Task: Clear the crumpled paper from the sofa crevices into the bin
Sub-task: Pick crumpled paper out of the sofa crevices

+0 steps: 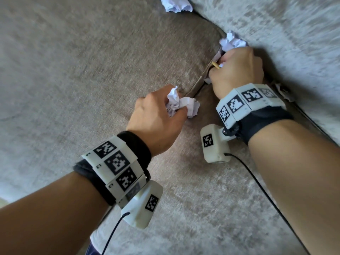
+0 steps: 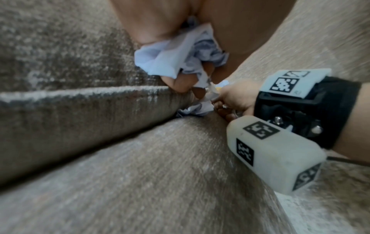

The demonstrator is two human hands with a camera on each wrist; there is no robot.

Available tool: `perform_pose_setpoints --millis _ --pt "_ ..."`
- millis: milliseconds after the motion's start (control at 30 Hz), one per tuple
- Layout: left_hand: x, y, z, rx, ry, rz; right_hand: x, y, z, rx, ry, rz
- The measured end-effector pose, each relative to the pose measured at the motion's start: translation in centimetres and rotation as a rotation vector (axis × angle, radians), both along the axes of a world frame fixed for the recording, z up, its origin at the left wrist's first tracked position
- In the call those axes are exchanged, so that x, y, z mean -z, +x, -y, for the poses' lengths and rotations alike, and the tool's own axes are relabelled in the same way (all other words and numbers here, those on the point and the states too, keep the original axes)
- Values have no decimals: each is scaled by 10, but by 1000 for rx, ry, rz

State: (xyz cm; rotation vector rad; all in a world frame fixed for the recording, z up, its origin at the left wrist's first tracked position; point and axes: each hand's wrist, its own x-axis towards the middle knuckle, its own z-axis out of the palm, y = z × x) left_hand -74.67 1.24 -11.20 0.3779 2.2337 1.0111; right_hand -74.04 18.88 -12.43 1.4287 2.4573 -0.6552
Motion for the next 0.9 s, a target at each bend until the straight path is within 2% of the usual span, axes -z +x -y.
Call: perform_pose_setpoints --millis 167,433,567,767,900 --pt "1 0 0 13 9 -22 4 13 -2 47 -53 -116" --pt "5 4 0 -6 -29 -11 7 13 -3 -8 -14 -87" --pt "5 5 -1 2 -27 -46 6 16 -1 51 -4 -107" --pt "3 6 -1 -13 0 -56 3 21 1 88 28 -200" --pt "2 6 -1 -28 -1 -46 2 29 2 148 -70 -332"
